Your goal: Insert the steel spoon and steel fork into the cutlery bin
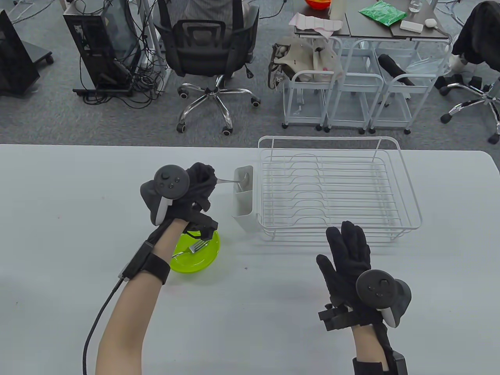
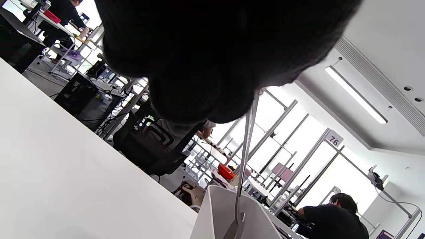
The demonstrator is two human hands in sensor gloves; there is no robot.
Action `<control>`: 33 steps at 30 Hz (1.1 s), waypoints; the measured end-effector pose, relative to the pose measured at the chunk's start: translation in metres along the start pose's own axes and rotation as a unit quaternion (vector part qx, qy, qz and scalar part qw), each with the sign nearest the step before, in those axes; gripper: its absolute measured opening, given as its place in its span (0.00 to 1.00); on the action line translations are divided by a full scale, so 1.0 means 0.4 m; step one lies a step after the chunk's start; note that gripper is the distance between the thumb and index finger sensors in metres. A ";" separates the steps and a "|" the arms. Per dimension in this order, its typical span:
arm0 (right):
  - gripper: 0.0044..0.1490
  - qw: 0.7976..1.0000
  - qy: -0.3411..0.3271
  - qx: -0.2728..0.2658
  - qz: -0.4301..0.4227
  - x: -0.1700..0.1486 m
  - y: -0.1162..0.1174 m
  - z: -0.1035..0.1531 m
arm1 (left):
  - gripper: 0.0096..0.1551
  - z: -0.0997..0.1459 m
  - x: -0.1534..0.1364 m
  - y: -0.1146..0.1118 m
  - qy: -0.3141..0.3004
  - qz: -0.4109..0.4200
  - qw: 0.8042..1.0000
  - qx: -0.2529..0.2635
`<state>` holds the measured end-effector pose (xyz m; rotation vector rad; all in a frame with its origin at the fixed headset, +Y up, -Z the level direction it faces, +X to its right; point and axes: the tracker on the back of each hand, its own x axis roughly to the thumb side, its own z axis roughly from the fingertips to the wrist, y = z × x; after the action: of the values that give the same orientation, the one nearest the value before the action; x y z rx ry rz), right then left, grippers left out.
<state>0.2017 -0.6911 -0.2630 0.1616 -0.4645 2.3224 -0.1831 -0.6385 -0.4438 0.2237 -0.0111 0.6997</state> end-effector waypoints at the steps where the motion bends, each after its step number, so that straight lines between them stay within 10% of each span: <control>1: 0.44 1.000 -0.001 0.002 0.000 0.001 0.002 0.000 | 0.19 -0.001 -0.001 -0.014 0.004 -0.005 1.000 -0.006; 8: 0.44 1.000 -0.004 0.005 0.003 0.004 0.005 0.001 | 0.20 0.004 -0.005 -0.062 -0.013 -0.066 0.997 -0.047; 18: 0.44 1.000 -0.008 0.007 0.004 0.008 0.008 0.002 | 0.26 0.109 -0.016 0.106 -0.101 -0.158 0.982 -0.028; 33: 0.44 1.000 -0.005 0.016 0.011 0.011 0.013 0.002 | 0.32 0.378 -0.280 0.146 -0.099 -0.291 0.950 -0.061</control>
<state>0.1948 -0.6918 -0.2624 0.1850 -0.4375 2.3524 -0.2964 -0.6979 -0.2942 0.1659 -0.1737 0.0839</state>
